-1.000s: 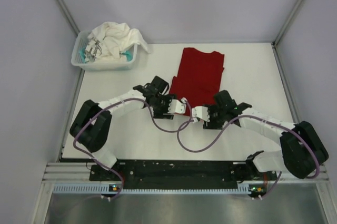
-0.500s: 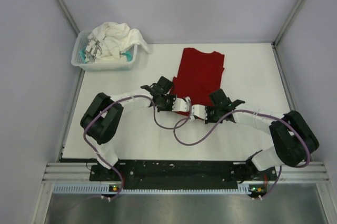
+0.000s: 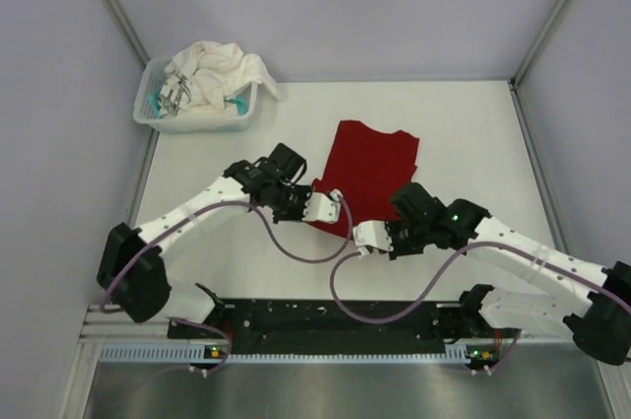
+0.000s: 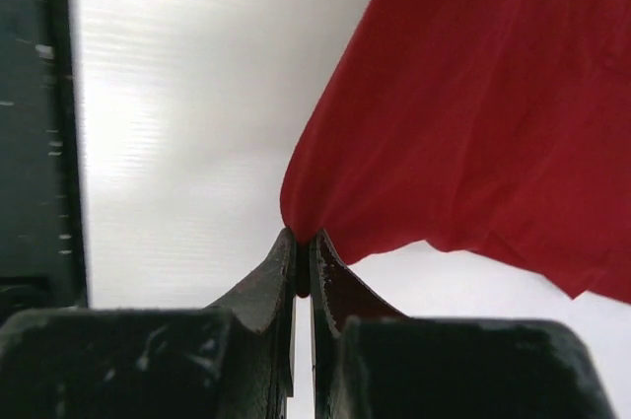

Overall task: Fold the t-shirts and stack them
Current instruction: Fold the long partially folded tshirt into a neat square

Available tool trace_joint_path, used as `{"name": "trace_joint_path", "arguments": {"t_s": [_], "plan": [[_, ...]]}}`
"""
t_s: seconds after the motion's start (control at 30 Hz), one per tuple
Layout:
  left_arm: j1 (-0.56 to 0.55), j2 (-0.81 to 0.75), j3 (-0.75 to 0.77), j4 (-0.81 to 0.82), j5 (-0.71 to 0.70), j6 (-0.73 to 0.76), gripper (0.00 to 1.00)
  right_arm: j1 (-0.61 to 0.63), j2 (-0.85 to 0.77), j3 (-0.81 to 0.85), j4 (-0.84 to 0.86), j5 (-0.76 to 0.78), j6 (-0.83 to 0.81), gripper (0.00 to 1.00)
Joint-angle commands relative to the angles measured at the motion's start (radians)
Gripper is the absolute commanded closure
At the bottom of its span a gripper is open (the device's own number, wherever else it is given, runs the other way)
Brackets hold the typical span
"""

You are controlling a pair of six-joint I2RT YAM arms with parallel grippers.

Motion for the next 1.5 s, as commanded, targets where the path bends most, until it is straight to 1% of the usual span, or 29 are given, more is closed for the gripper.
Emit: {"name": "trace_joint_path", "arguments": {"t_s": [0.0,0.1,0.17,0.27,0.37,0.47,0.53,0.63,0.8,0.9,1.03,1.3,1.4,1.47], "plan": [[-0.017,-0.181,-0.033,-0.288,0.119,0.049,1.0,0.112,-0.102,0.084,-0.27,-0.098,0.097,1.0],[-0.017,-0.249,0.002,-0.423,0.179,0.057,1.0,0.171,-0.128,0.13,-0.321,-0.173,0.157,1.0],[-0.017,-0.264,0.027,-0.478,0.216,0.05,1.0,0.171,-0.155,0.145,-0.316,-0.215,0.145,1.0],[-0.017,-0.246,0.068,-0.486,0.224,-0.012,1.0,0.166,-0.204,0.16,-0.26,-0.172,0.134,1.0],[0.006,-0.205,0.136,-0.447,0.198,-0.114,1.0,0.092,-0.189,0.208,-0.175,-0.131,0.181,1.0],[0.093,-0.14,0.234,-0.39,0.209,-0.2,1.0,-0.043,-0.139,0.254,-0.091,-0.126,0.214,1.0],[0.148,-0.088,0.271,-0.312,0.206,-0.257,1.0,-0.135,-0.106,0.257,-0.013,-0.128,0.232,1.0],[0.175,0.016,0.36,-0.273,0.198,-0.309,1.0,-0.269,-0.04,0.262,0.096,-0.157,0.253,1.0],[0.205,0.177,0.522,-0.204,0.143,-0.415,1.0,-0.393,0.091,0.298,0.208,-0.192,0.267,1.0],[0.224,0.288,0.633,-0.206,0.088,-0.461,1.0,-0.436,0.18,0.329,0.248,-0.203,0.277,1.0],[0.256,0.4,0.739,-0.195,0.038,-0.53,1.0,-0.476,0.287,0.392,0.297,-0.157,0.324,1.0],[0.262,0.544,0.809,-0.068,-0.024,-0.615,0.98,-0.493,0.506,0.515,0.305,-0.05,0.382,1.0],[0.262,0.592,0.843,-0.037,-0.055,-0.624,0.98,-0.493,0.551,0.539,0.31,0.039,0.402,1.0],[0.26,0.612,0.851,0.0,-0.066,-0.629,0.97,-0.495,0.578,0.542,0.336,0.049,0.408,1.0]]}}
